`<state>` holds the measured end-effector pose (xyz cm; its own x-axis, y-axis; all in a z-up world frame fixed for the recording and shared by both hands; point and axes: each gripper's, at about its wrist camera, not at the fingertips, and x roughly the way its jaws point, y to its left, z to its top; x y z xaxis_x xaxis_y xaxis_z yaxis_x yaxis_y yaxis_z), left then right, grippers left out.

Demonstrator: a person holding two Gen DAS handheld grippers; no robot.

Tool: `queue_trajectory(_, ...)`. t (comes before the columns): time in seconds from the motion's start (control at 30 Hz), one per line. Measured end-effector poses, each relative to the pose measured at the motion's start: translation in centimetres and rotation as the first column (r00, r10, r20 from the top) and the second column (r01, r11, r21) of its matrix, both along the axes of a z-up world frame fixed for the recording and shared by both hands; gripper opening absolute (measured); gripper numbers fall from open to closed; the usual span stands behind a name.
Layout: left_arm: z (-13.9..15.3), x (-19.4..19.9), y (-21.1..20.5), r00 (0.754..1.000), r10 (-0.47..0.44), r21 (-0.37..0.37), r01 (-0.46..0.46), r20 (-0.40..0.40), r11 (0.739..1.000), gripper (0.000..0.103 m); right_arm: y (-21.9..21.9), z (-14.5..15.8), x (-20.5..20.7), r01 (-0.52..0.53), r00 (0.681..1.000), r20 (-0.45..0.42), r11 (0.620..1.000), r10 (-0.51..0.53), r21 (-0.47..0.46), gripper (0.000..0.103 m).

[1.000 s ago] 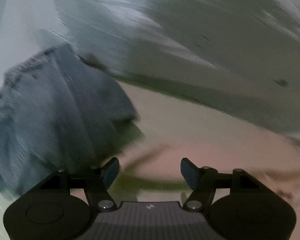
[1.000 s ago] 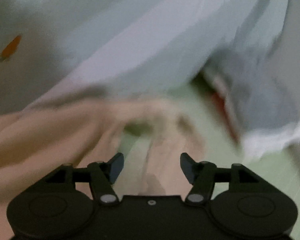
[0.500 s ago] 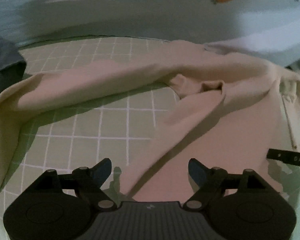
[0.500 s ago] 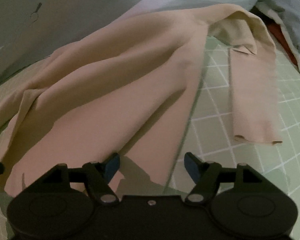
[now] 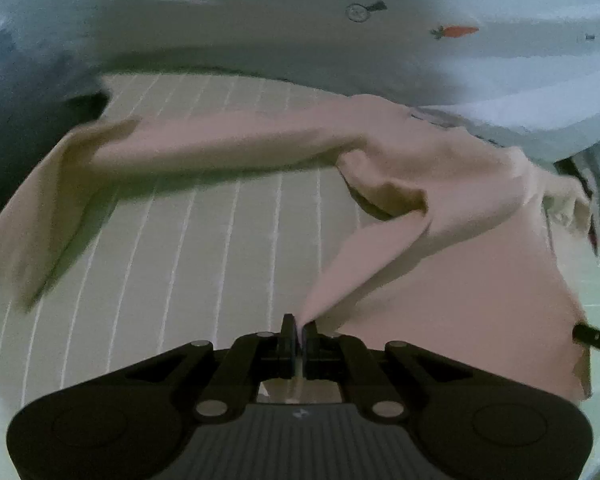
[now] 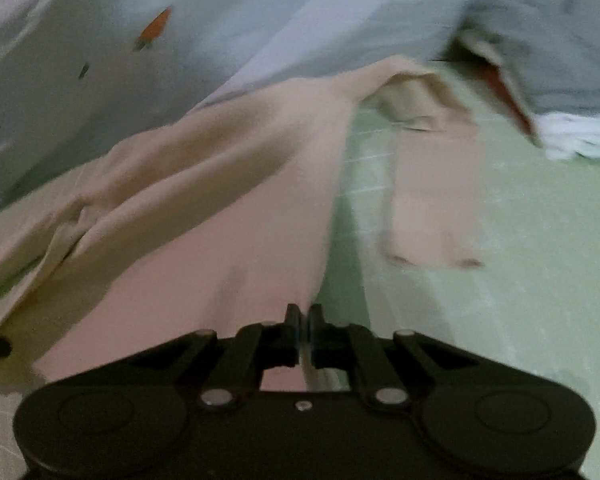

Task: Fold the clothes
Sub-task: 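Spread the beige shirt flat on the table with both grippers, then open both grippers and release the beige shirt onto the table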

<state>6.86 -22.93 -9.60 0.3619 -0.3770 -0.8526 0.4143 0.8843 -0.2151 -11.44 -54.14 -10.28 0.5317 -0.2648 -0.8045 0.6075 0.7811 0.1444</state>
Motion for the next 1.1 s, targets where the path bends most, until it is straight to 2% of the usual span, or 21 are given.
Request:
queue_trajectory(0.17,-0.2,-4.0,3.6,0.994,0.078,-0.024,-0.080,-0.077,0.996,0.003,0.2,-0.3,-4.8,0.028,0.999,-0.029,0.997,-0.026,0.067,0.005)
queue_trajectory(0.33,-1.7,-7.8,5.4,0.977,0.161,0.010,-0.161,-0.141,0.987,0.003,1.2,-1.2,-7.0,-0.060,0.993,-0.093,0.996,0.067,0.072,0.005)
queue_trajectory(0.5,-1.9,-10.4,5.3,0.967,0.216,0.029,-0.214,-0.136,0.976,0.007,1.9,-1.7,-9.0,-0.151,0.982,-0.102,0.987,0.157,0.060,0.005)
queue_trajectory(0.57,-1.9,-11.3,5.4,0.964,0.232,0.043,-0.228,-0.132,0.973,0.021,1.9,-2.0,-9.3,-0.175,0.978,-0.102,0.982,0.181,0.065,0.006)
queue_trajectory(0.7,-1.8,-11.8,5.2,0.964,0.238,0.077,-0.230,-0.116,0.970,0.039,1.6,-2.5,-9.6,-0.182,0.976,-0.102,0.980,0.190,0.084,0.007)
queue_trajectory(0.77,-1.1,-11.2,5.3,0.970,0.234,0.080,-0.228,-0.071,0.970,0.061,1.5,-2.5,-9.9,-0.160,0.981,-0.096,0.982,0.170,0.097,0.015)
queue_trajectory(0.83,-0.6,-10.5,5.1,0.974,0.222,0.076,-0.219,-0.045,0.973,0.074,1.4,-2.6,-10.1,-0.124,0.988,-0.082,0.985,0.134,0.120,0.021)
queue_trajectory(0.9,-0.3,-9.6,4.6,0.978,0.205,0.067,-0.202,-0.033,0.977,0.079,1.3,-2.6,-10.0,-0.088,0.993,-0.072,0.987,0.098,0.131,0.026)
queue_trajectory(1.0,0.2,-8.3,3.9,0.984,0.179,0.054,-0.178,-0.015,0.983,0.083,1.4,-2.2,-9.7,-0.043,0.996,-0.070,0.993,0.051,0.109,0.040)
queue_trajectory(1.03,0.3,-7.8,3.7,0.986,0.168,0.051,-0.168,-0.011,0.985,0.083,1.5,-1.9,-9.6,-0.033,0.997,-0.068,0.995,0.040,0.089,0.054)
queue_trajectory(1.07,0.2,-7.5,3.1,0.989,0.147,0.059,-0.146,-0.014,0.988,0.083,1.7,-1.6,-9.6,-0.025,0.997,-0.066,0.997,0.029,0.069,0.072)
queue_trajectory(1.1,0.1,-7.2,2.6,0.991,0.130,0.069,-0.128,-0.022,0.989,0.083,1.7,-1.3,-9.5,-0.014,0.998,-0.062,0.998,0.018,0.055,0.081)
